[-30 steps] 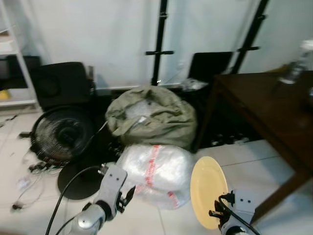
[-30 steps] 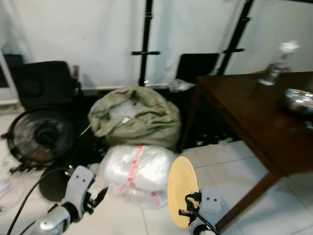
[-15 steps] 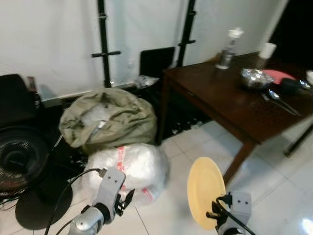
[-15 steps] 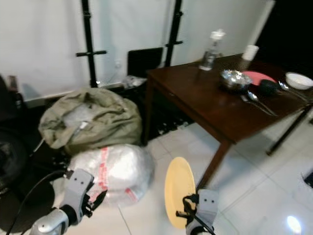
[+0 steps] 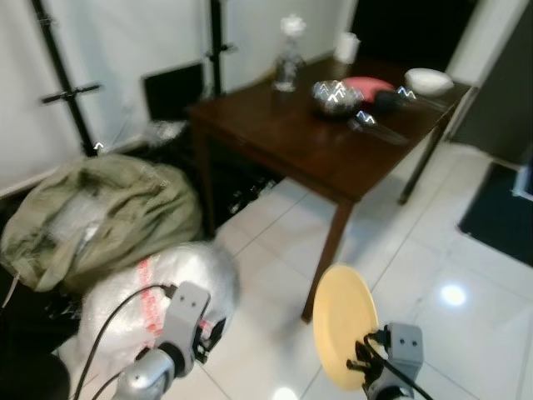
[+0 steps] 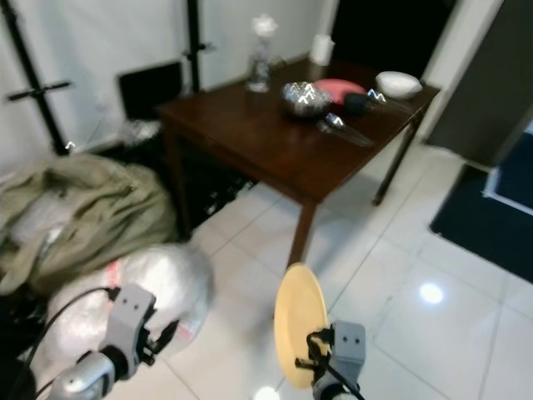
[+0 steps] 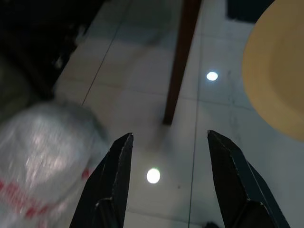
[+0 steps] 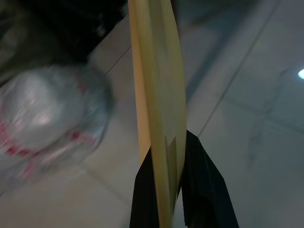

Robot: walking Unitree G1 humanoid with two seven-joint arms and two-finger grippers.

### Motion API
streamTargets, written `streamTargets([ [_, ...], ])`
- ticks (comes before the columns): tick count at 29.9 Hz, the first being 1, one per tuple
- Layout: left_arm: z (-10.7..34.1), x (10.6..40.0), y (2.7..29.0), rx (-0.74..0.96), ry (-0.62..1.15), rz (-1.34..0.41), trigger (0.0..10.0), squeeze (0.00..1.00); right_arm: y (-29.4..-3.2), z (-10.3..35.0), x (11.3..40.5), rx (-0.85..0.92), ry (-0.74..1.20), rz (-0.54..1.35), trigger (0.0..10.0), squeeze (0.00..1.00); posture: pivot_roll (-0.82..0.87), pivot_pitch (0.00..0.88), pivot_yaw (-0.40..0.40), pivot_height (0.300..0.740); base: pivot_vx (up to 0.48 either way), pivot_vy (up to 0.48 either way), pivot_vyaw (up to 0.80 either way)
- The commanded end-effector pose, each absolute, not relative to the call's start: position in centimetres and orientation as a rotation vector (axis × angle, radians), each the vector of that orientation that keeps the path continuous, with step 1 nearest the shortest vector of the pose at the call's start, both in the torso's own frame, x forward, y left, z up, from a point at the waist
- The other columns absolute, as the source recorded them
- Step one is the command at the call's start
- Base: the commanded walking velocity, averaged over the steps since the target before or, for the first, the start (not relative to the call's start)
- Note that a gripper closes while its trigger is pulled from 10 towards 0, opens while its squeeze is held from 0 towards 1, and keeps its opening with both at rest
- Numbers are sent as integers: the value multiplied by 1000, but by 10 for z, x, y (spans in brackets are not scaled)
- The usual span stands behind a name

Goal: Setting the table

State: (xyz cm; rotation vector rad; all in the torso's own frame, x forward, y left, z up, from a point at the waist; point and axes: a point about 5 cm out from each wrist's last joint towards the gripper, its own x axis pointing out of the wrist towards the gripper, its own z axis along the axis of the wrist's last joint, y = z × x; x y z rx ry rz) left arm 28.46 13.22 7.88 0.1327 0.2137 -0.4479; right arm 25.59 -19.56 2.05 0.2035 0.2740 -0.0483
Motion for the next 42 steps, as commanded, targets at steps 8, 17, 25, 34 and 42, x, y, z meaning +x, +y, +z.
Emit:
streamTargets([
  [8,73,280,135,120,240,-449,10000,0,-194,16,251,218,290,-56,10000,0,98,89,46,740,0,0,-800],
  [17,75,281,134,117,234,-451,10000,0,-193,17,252,221,284,-58,10000,0,96,88,47,740,0,0,-800],
  [25,80,284,133,111,217,-454,10000,0,-193,28,256,225,243,-58,10000,0,92,88,51,740,0,0,-800],
  [34,103,295,130,85,141,-442,10000,0,-198,62,269,241,116,-69,10000,0,90,89,52,740,0,0,-800],
  [42,156,317,119,45,-80,-375,10000,0,-205,117,282,304,-110,-75,10000,0,74,84,60,740,60,0,-659],
])
